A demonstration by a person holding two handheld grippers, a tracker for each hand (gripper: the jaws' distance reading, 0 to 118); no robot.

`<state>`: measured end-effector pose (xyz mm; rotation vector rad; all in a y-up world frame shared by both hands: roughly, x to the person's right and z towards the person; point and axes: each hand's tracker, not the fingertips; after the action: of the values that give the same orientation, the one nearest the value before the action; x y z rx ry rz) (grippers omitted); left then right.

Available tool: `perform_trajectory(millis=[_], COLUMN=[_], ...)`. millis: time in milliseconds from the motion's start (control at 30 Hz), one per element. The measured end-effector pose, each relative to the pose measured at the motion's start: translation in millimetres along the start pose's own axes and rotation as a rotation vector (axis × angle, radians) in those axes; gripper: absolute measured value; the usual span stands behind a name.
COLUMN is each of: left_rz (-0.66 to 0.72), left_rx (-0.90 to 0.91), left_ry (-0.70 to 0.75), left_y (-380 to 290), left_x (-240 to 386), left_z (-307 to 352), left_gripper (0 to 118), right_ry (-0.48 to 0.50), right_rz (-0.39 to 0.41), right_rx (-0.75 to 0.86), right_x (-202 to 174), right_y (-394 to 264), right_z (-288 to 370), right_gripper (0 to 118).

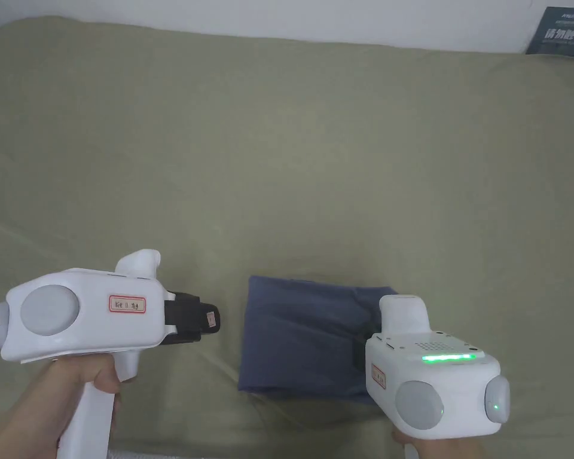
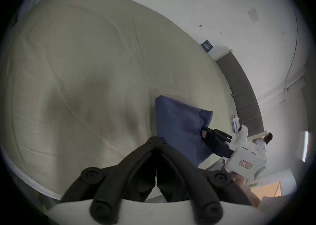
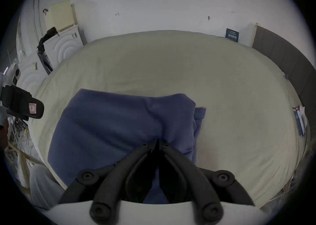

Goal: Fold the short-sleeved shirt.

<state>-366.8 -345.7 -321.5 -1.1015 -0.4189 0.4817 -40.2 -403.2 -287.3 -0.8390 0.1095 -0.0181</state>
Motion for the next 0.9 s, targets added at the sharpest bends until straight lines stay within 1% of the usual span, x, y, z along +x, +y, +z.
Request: perform_trajectory(millis=[33, 67, 100, 133, 200, 233, 333, 433, 533, 567, 600, 633, 667, 700, 733, 767, 833, 867, 900], left_rz=[-0.003, 0.0, 0.022, 0.045, 0.038, 0.032, 0.111, 0.184, 0.185, 0.176, 0.164, 0.126, 0.09, 0.048, 0.062, 0.095, 0.093, 0.082, 0.074], left_rx=[-0.015, -0.037, -0.071, -0.095, -0.132, -0.112, -0.149, -0.184, -0.201, -0.213, -0.209, -0.2, -0.199, -0.191, -0.206, -0.207, -0.198, -0.196, -0.194], left_ry=[-0.032, -0.085, -0.128, -0.162, -0.226, -0.239, -0.262, -0.364, -0.436, -0.443, -0.411, -0.35, -0.3, -0.234, -0.254, -0.294, -0.274, -0.264, -0.254], left_y=[0.0, 1.0, 2.8, 4.3, 3.2, 0.3, 7.4, 9.2, 7.6, 7.4, 7.1, 7.6, 8.3, 7.7, 7.6, 8.7, 11.4, 7.8, 7.4], left_x=[-0.5, -3.7, -6.8, -8.9, -9.5, -11.8, -13.0, -13.3, -5.9, -0.9, 2.6, 6.1, 8.5, 9.3, 2.1, -2.0, 2.9, 5.7, 7.8], left_z=[-2.7, -6.9, -12.0, -17.7, -32.5, -36.6, -56.4, -77.5, -91.9, -95.4, -98.8, -98.3, -97.3, -96.7, -100.9, -100.8, -97.7, -97.5, -96.3], left_gripper=[20, 50, 87, 118, 117, 117, 116, 116, 114, 109, 99, 73, 44, 34, 34, 34, 33, 33, 33], right_ry=[0.002, 0.003, 0.003, 0.003, 0.003, 0.003, 0.009, 0.015, 0.022, 0.025, 0.028, 0.03, 0.031, 0.033, 0.058, 0.045, 0.076, 0.067, 0.057], right_rz=[-0.002, -0.004, -0.005, -0.004, -0.002, -0.001, 0.001, 0.002, -0.003, -0.005, -0.005, -0.006, -0.007, -0.012, -0.025, -0.023, -0.02, -0.013, -0.026], right_rx=[0.002, 0.002, 0.003, 0.003, 0.002, 0.0, -0.004, -0.01, -0.016, -0.016, -0.018, -0.018, -0.018, -0.017, -0.014, -0.015, 0.022, 0.061, 0.158], right_x=[0.1, 0.2, 0.2, 0.2, 0.2, 0.4, 1.6, 2.8, 4.4, 5.0, 5.8, 6.5, 7.0, 9.0, 10.2, 9.9, 10.7, 10.1, 9.3], right_y=[-1.4, -1.5, -1.4, -1.2, -1.2, -0.7, 0.4, 1.5, 2.7, 2.5, 2.4, 2.5, 2.6, 2.3, 2.3, 2.3, 2.2, 3.2, 4.2], right_z=[0.7, 0.7, 0.7, 0.4, 0.5, 0.5, 0.5, 0.3, 0.0, 0.0, -0.4, -0.5, -0.6, -0.7, -0.6, -0.5, 6.6, 15.1, 29.9], right_gripper=[7, 7, 7, 7, 7, 7, 7, 7, 7, 7, 7, 7, 7, 7, 7, 7, 7, 7, 7])
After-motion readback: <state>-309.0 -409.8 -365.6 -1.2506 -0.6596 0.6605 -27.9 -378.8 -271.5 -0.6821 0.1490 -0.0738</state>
